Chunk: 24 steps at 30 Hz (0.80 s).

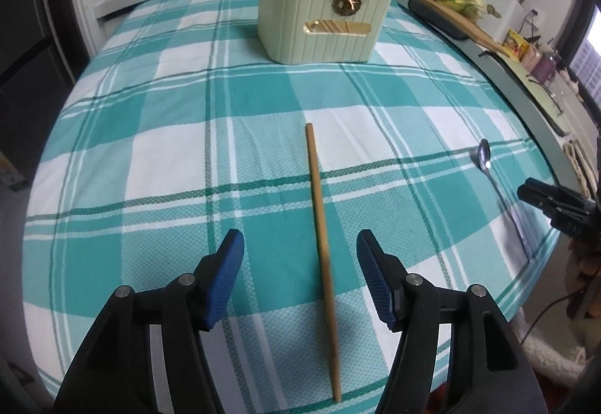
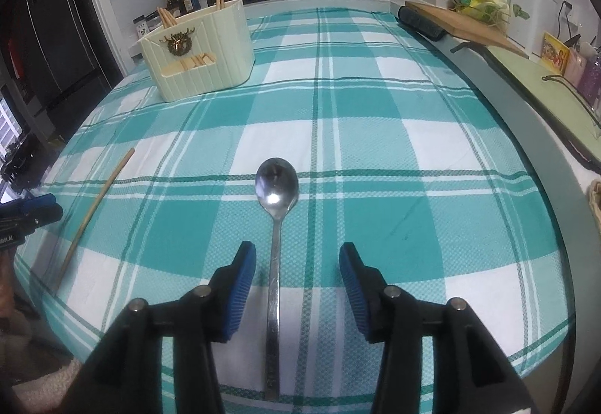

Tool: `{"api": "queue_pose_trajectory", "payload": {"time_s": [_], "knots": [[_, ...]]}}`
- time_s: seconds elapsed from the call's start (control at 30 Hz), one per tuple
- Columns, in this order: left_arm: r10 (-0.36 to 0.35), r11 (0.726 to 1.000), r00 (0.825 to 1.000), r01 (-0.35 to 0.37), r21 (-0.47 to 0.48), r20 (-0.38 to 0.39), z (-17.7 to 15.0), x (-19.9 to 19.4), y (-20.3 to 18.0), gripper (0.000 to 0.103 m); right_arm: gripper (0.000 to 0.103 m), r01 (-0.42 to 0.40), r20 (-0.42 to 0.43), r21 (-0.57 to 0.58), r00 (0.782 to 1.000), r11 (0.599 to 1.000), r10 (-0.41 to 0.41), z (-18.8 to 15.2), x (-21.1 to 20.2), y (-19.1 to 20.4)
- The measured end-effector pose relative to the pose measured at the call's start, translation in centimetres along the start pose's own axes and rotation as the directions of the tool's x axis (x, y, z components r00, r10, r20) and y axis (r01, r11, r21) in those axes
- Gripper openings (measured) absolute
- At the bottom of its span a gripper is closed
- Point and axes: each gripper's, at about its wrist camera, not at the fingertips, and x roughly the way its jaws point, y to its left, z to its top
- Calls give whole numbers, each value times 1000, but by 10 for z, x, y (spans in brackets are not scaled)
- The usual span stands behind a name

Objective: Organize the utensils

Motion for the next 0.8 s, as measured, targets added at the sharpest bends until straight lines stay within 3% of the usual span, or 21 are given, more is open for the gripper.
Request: {"api": "queue_pose_trajectory", "payload": {"time_s": [0.2,0.43,0.6,0.8], "knots": [[8,998,1000,-6,61,-29,14,17,-12,66,47,-19,-24,-7,1000,1000,19,1,12,11],[71,994,992,-62,89,-100,25,56,-16,66,47,-4,-43,-12,999,1000,3,8,22,11],[106,988,990,-94,124,-94,28,64,-22,69,49,3,-67,-50,998,999,-7,14,34,16],[95,989,990,-83,120,-104,40,74,-22,77,49,74,-53,-122,995,990,-81,28,60,33]]}}
